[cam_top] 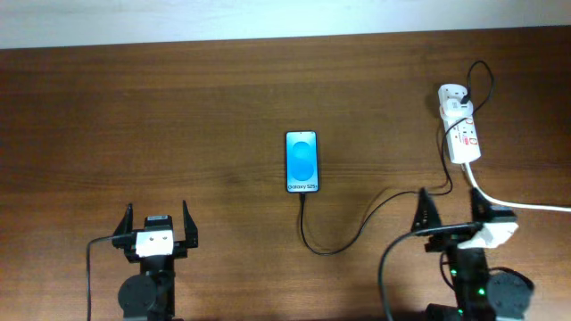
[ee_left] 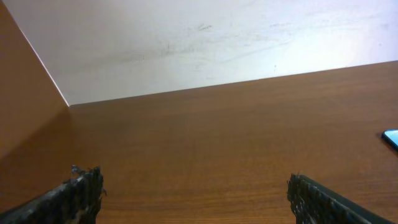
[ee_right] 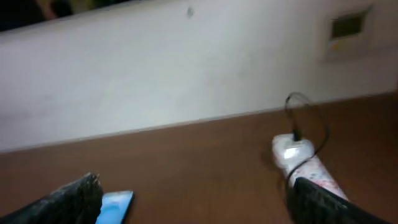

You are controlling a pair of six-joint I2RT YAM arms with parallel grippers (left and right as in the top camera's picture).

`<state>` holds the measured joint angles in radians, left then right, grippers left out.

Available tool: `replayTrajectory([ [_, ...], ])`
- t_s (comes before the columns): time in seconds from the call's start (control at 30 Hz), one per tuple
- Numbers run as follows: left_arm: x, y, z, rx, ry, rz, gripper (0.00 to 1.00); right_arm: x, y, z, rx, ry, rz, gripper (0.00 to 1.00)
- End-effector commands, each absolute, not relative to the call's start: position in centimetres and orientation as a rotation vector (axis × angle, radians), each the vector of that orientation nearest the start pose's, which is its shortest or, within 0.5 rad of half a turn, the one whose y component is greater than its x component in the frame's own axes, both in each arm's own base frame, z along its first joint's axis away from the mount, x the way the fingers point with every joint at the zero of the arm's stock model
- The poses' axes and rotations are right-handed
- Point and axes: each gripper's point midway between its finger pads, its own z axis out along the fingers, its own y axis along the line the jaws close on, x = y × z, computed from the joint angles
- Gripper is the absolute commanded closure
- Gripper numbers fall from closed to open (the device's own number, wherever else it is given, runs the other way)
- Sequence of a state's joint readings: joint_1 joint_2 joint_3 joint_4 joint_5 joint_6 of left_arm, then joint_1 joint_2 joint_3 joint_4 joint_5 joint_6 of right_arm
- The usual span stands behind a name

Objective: Plug charger to phone and switch on socket

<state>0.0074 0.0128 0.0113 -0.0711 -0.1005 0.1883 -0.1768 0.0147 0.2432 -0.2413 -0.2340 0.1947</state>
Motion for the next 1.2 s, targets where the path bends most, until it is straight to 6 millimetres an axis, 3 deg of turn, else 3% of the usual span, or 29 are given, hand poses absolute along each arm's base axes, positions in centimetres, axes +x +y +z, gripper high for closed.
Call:
replayTrajectory([
  [0.0, 24.5, 1.7, 15.8, 0.093, 1.646, 0.235, 0.01, 23.1, 1.0, 21.7, 0.031, 1.581, 0.168, 0.02],
  [0.37, 24.5, 1.7, 15.8, 0.093, 1.646, 0.235, 0.01, 24.5, 1.4, 16.0, -0.007, 1.641, 0.146, 0.02],
  [1.17, 24.5, 1.7, 15.8, 0.093, 1.646, 0.235, 0.01, 24.6, 1.3, 15.9, -0.060, 1.636, 0.080, 0.02],
])
